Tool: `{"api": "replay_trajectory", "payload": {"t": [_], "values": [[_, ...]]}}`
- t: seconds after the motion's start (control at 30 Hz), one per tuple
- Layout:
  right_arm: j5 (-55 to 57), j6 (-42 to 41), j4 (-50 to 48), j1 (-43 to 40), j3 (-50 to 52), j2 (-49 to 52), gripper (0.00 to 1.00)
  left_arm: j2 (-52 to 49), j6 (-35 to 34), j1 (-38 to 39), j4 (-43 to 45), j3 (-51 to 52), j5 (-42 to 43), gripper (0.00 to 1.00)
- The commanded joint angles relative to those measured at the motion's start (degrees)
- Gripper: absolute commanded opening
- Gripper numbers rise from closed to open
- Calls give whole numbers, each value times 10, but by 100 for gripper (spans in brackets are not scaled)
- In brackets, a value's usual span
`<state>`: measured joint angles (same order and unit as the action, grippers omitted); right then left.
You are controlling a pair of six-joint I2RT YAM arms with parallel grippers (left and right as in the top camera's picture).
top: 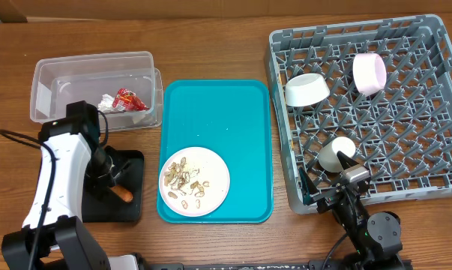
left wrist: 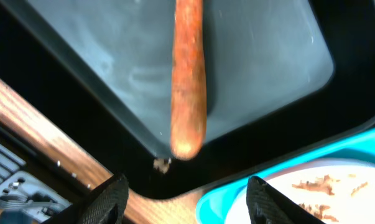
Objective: Sort waste into correct bins and load items into the dishwasher
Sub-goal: 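Carry the carrot to the black tray and release it, then grasp the rim of the white scrap plate with the left gripper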
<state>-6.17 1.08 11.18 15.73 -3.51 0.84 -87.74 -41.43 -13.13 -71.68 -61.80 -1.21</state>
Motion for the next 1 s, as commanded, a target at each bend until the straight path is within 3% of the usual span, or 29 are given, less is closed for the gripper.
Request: {"api": "replay_trajectory", "payload": {"t": [0.0, 0.1, 0.27, 0.43, 0.7, 0.97], "values": [[-4, -2, -4, -3, 2, -7, 100, 23, 11, 24, -20, -49, 16, 66], [-4, -2, -4, -3, 2, -7, 100, 34, 28, 61, -35, -97, 24, 66], [-4, -2, -4, -3, 2, -7, 100, 45, 90, 208, -14, -152, 20, 70], [-4, -2, -4, -3, 2, -7, 100, 20, 109, 384, 12, -146, -91, 78], [-4, -2, -4, -3, 2, -7, 100, -106, 111, 539, 73, -143, -112, 55], [-4, -2, -4, -3, 2, -7, 100, -217, 99, 582, 111, -143, -129, 54]]}}
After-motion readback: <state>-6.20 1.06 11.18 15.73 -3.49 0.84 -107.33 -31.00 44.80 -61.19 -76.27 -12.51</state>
